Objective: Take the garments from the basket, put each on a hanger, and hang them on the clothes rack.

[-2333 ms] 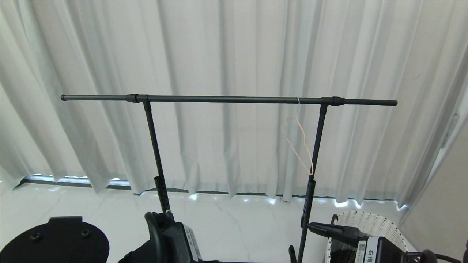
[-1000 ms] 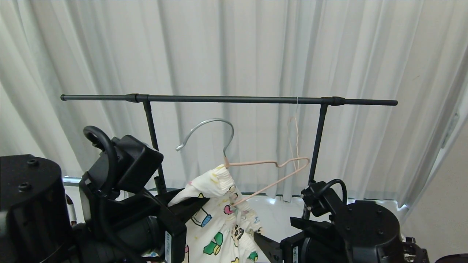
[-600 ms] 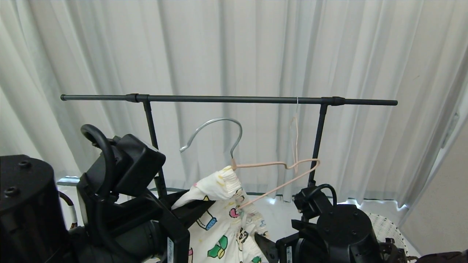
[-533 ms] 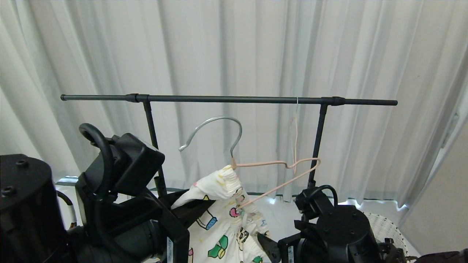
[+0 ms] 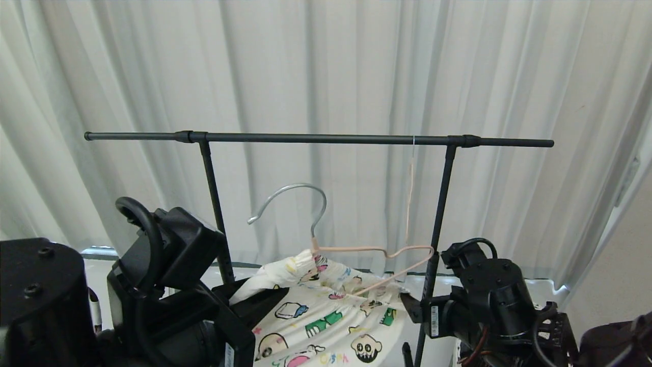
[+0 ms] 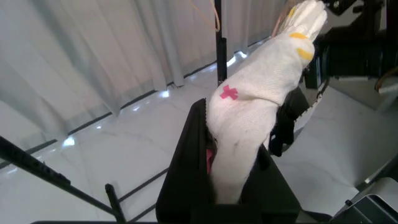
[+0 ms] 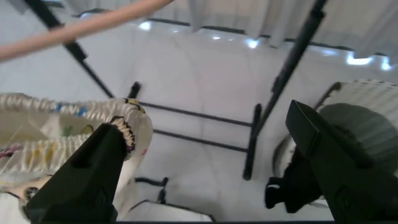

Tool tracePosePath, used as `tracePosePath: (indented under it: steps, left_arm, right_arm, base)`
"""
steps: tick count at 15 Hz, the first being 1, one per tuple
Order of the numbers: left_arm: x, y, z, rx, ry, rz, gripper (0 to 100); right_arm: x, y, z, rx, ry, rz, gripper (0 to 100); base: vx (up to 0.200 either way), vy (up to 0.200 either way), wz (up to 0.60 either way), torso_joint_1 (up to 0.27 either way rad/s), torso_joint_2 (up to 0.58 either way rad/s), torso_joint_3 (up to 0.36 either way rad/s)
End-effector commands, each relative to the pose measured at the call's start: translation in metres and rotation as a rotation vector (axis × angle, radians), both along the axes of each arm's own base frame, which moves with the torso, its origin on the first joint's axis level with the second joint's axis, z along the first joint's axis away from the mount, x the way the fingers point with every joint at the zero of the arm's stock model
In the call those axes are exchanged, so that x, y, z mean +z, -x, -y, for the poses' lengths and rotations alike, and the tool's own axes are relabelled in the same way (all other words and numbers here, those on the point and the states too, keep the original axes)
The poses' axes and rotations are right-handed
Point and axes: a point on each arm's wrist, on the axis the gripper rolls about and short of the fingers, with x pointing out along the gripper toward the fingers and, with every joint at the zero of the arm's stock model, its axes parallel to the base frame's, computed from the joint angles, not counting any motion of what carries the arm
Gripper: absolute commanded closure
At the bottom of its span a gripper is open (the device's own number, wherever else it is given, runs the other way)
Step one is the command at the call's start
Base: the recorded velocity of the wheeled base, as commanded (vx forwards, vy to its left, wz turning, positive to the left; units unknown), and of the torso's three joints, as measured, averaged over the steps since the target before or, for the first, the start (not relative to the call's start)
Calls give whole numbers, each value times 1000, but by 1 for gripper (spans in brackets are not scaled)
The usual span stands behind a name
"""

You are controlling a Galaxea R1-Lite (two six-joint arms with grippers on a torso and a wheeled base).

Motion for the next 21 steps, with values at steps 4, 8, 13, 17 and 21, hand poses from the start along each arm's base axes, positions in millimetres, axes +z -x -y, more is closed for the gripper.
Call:
tracePosePath:
  steps: [4, 8, 13, 17, 21]
  left_arm:
    - [-12, 3, -4, 6, -36, -26, 100]
    - [-25, 6, -10, 16, -126, -13, 100]
    - [-37, -4, -17, 61, -228, -12, 100]
    - [-48, -25, -10, 234, -321, -31, 100]
    - [-42, -27, 2, 250, -175, -50, 100]
  right_arm:
    - [11, -25, 31, -132, 8, 42, 0]
    - [15, -26, 35, -143, 8, 54, 0]
    - [28, -23, 36, -82, 35, 102, 0]
    - [60, -1, 33, 125, 23, 204, 0]
    - [66, 27, 24, 304, 73, 197, 0]
  base:
    - [0, 0, 0, 0, 0, 0]
    - [0, 0, 0, 0, 0, 0]
    - [0, 0, 0, 0, 0, 0]
    - [0, 0, 0, 0, 0, 0]
    - [0, 0, 0, 0, 0, 0]
